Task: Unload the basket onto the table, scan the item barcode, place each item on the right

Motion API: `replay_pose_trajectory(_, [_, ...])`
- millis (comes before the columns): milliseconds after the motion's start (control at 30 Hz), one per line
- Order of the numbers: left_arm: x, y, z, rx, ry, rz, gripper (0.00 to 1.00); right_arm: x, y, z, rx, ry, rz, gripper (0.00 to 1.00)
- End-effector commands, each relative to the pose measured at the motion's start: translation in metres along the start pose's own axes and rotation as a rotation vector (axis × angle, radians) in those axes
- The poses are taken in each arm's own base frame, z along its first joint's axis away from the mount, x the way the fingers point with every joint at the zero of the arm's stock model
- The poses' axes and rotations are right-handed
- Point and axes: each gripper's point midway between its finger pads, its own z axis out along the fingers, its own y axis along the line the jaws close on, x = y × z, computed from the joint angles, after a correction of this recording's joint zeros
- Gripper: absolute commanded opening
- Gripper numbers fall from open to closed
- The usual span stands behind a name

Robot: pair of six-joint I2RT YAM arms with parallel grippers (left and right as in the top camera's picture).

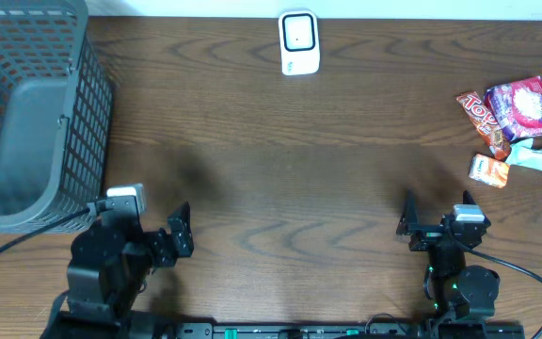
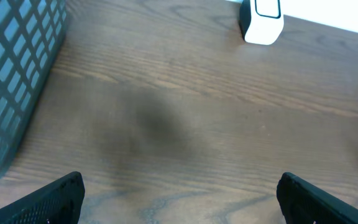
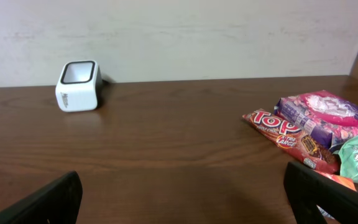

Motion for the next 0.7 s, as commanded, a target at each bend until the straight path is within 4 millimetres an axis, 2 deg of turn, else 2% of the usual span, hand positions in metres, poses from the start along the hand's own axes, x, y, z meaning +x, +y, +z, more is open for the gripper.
replay_pose_trajectory(0, [-0.001, 0.002, -0.007, 0.003, -0.048, 0.017, 0.98, 0.001, 0.000, 0.000, 0.000, 0.000, 0.015, 0.99])
replay_pose_trajectory(100, [0.004, 0.005, -0.009, -0.001, -0.067, 0.016, 0.98, 0.001, 0.000, 0.000, 0.000, 0.000, 0.015, 0.99])
replay_pose_trajectory(367, [0.031, 0.013, 0.001, -0.002, -0.072, 0.016, 0.98, 0.001, 0.000, 0.000, 0.000, 0.000, 0.015, 0.99])
replay_pose_trajectory(667, [0.019, 0.017, 0.014, 0.018, -0.242, 0.000, 0.98, 0.001, 0.000, 0.000, 0.000, 0.000, 0.015, 0.99])
